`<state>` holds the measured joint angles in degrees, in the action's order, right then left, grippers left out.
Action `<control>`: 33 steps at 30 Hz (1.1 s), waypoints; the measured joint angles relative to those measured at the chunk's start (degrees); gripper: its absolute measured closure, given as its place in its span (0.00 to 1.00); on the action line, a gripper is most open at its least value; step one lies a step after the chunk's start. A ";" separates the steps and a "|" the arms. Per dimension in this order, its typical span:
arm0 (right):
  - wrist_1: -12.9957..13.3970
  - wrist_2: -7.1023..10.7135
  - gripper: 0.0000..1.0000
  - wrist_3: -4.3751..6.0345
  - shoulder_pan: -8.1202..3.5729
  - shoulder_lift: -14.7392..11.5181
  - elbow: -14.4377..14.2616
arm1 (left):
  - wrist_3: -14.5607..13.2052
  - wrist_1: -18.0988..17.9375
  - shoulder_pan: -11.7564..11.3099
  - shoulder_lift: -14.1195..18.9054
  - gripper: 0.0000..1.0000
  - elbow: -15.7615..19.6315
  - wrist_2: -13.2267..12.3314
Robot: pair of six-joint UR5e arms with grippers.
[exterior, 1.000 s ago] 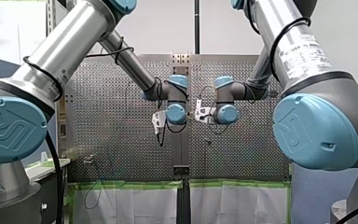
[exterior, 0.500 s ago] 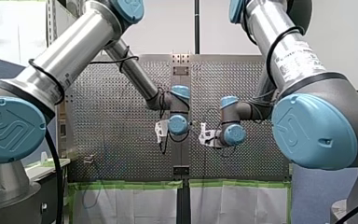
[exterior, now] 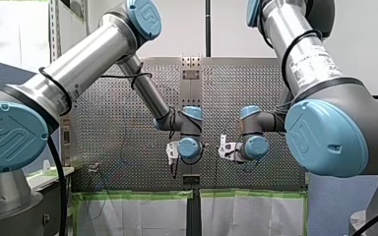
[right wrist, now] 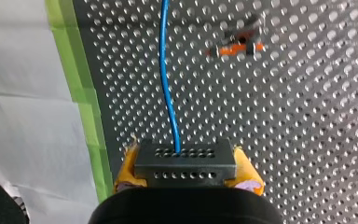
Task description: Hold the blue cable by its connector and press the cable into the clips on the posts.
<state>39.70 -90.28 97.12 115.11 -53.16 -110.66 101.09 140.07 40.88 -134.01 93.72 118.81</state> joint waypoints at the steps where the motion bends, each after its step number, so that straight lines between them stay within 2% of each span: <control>1: 0.14 0.05 1.00 0.03 -0.27 0.01 0.00 | 0.00 -0.20 -0.05 -0.08 1.00 0.00 -0.25; 4: 0.99 0.54 1.00 0.16 -1.15 0.02 0.02 | -0.01 -0.66 -0.23 -0.19 1.00 -0.01 -0.84; 11: 3.27 2.99 1.00 0.33 -2.95 0.33 0.05 | -0.02 -1.72 -0.39 -0.20 1.00 0.00 -0.65; 16: 3.70 3.52 1.00 0.35 -4.07 0.58 0.11 | 0.03 -1.79 -0.48 -0.22 1.00 -0.02 -0.50; 21: 3.77 3.65 1.00 0.33 -4.61 0.65 0.14 | 0.89 -1.63 -0.83 -0.22 1.00 0.00 -1.72; 25: 4.04 4.39 1.00 0.11 -5.99 0.89 0.41 | 1.29 -1.10 -1.28 -0.32 1.00 -0.02 -3.11; 29: 4.11 5.93 1.00 0.05 -7.79 1.58 1.44 | 1.40 -0.01 -1.81 -0.47 1.00 -0.02 -4.08; 33: 4.62 7.97 1.00 -0.08 -8.71 2.93 2.25 | 1.35 1.65 -2.34 -1.50 1.00 -0.82 -4.80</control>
<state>44.32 -82.31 97.04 106.40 -50.23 -108.41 102.44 141.73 38.54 -135.51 92.90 114.00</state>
